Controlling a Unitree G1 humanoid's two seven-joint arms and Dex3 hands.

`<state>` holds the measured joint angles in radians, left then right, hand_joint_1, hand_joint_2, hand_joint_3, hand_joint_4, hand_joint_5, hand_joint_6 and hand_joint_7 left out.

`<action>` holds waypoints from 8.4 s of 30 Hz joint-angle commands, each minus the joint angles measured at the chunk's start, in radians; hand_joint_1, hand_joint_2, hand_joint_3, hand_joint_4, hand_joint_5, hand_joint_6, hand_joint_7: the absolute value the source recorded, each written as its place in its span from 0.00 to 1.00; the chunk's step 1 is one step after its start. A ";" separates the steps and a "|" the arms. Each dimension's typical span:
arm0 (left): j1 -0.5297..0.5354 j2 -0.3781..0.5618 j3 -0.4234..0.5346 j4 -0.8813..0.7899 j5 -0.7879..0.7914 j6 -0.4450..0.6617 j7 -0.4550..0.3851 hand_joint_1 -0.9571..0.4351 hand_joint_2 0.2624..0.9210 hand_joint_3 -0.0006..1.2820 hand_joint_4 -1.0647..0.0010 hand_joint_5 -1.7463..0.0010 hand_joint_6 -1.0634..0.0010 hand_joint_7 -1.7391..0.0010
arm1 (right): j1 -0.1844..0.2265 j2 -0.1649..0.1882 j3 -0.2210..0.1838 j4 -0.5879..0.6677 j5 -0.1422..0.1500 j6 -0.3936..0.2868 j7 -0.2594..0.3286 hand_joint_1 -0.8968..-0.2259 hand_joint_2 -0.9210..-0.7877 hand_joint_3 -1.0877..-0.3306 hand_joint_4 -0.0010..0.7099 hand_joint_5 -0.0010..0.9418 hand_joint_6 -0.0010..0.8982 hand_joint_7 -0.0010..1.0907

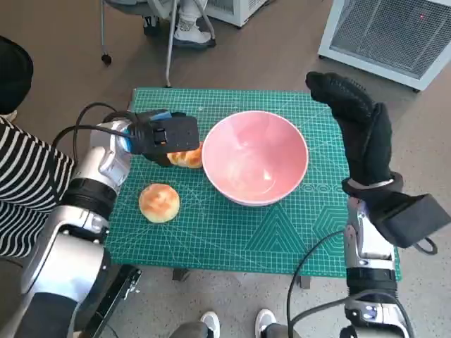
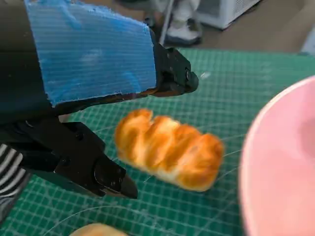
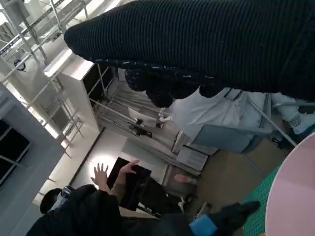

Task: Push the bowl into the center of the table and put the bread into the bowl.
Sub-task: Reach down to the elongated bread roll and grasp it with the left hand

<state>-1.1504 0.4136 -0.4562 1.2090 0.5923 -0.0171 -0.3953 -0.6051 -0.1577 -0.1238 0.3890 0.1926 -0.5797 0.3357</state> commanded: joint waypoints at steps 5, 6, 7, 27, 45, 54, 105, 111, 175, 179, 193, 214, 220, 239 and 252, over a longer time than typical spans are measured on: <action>-0.014 -0.037 -0.021 0.071 0.020 0.002 0.056 0.63 0.71 0.02 0.88 0.99 0.68 0.98 | 0.037 -0.002 -0.003 -0.010 0.003 0.023 -0.007 0.13 0.00 0.46 0.33 0.01 0.09 0.52; -0.012 -0.040 -0.022 0.075 0.021 0.001 0.063 0.63 0.72 0.02 0.86 0.99 0.67 0.98 | 0.038 -0.002 -0.003 -0.012 0.004 0.024 -0.006 0.14 0.00 0.46 0.33 0.01 0.09 0.52; -0.008 -0.043 -0.022 0.080 0.022 -0.001 0.075 0.63 0.72 0.02 0.86 0.99 0.66 0.98 | 0.038 -0.002 -0.004 -0.015 0.005 0.027 -0.006 0.14 0.00 0.46 0.33 0.01 0.09 0.52; 0.069 -0.036 -0.064 0.102 0.081 -0.193 0.367 0.52 0.97 0.08 0.28 0.78 0.38 0.47 | 0.060 0.006 -0.003 -0.053 0.015 0.053 -0.005 0.15 0.00 0.46 0.33 0.00 0.10 0.51; 0.074 -0.014 -0.060 0.115 0.083 -0.226 0.440 0.69 1.00 0.07 0.39 0.30 0.42 0.33 | 0.067 0.008 -0.002 -0.058 0.024 0.057 0.003 0.14 0.00 0.46 0.33 0.00 0.10 0.50; 0.071 0.004 -0.045 0.111 0.072 -0.226 0.449 0.69 1.00 0.06 0.37 0.31 0.42 0.34 | 0.073 0.010 0.001 -0.057 0.025 0.050 0.007 0.15 0.00 0.46 0.31 0.00 0.10 0.50; 0.204 0.067 0.196 -0.701 -0.056 -0.397 0.471 0.69 0.97 0.00 0.21 0.46 0.35 0.35 | 0.080 -0.009 -0.004 -0.041 0.045 0.052 0.043 0.16 0.00 0.42 0.26 0.00 0.05 0.48; 0.202 0.027 0.165 -0.694 -0.029 -0.390 0.442 0.69 0.97 0.00 0.20 0.46 0.36 0.34 | 0.085 -0.007 -0.004 -0.046 0.044 0.053 0.039 0.16 0.00 0.42 0.26 0.00 0.06 0.48; 0.207 0.122 0.272 -0.637 -0.191 -0.361 0.176 0.69 0.84 0.03 0.57 0.73 0.59 0.71 | 0.156 0.029 0.021 -0.094 0.002 0.057 -0.044 0.15 0.00 0.43 0.27 0.00 0.07 0.48; 0.213 0.172 0.298 -0.625 -0.266 -0.409 0.069 0.66 0.79 0.01 0.69 0.91 0.66 0.81 | 0.156 0.024 0.020 -0.100 0.011 0.067 -0.037 0.15 0.00 0.43 0.27 0.00 0.07 0.48; 0.229 0.226 0.309 -0.570 -0.307 -0.423 -0.056 0.59 0.75 0.00 0.80 0.99 0.78 0.88 | 0.160 0.017 0.014 -0.100 0.016 0.066 -0.018 0.16 0.00 0.43 0.26 0.00 0.06 0.49; 0.140 0.133 0.172 -0.284 -0.125 -0.427 0.071 0.59 0.74 0.00 0.79 1.00 0.73 0.94 | 0.163 0.006 0.007 -0.098 0.026 0.068 0.005 0.16 0.00 0.42 0.25 0.00 0.05 0.50; 0.077 0.081 0.113 -0.134 -0.058 -0.394 0.125 0.62 0.75 0.00 0.79 1.00 0.71 0.95 | 0.176 -0.001 0.001 -0.119 0.026 0.078 0.002 0.15 0.00 0.42 0.26 0.00 0.05 0.50; -0.011 -0.015 0.033 0.062 0.014 -0.299 0.221 0.66 0.76 0.00 0.75 0.99 0.67 0.98 | 0.223 -0.010 -0.013 -0.184 0.007 0.097 -0.021 0.16 0.00 0.43 0.26 0.00 0.06 0.50; -0.020 -0.058 -0.023 0.111 0.067 -0.242 0.298 0.64 0.78 0.01 0.72 0.99 0.65 0.98 | 0.257 -0.010 -0.020 -0.210 0.005 0.100 -0.028 0.19 0.00 0.43 0.26 0.00 0.06 0.50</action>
<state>-1.1523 0.3715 -0.4615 1.2970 0.6358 -0.2725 -0.1176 -0.3844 -0.1578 -0.1379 0.1840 0.1992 -0.4993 0.3160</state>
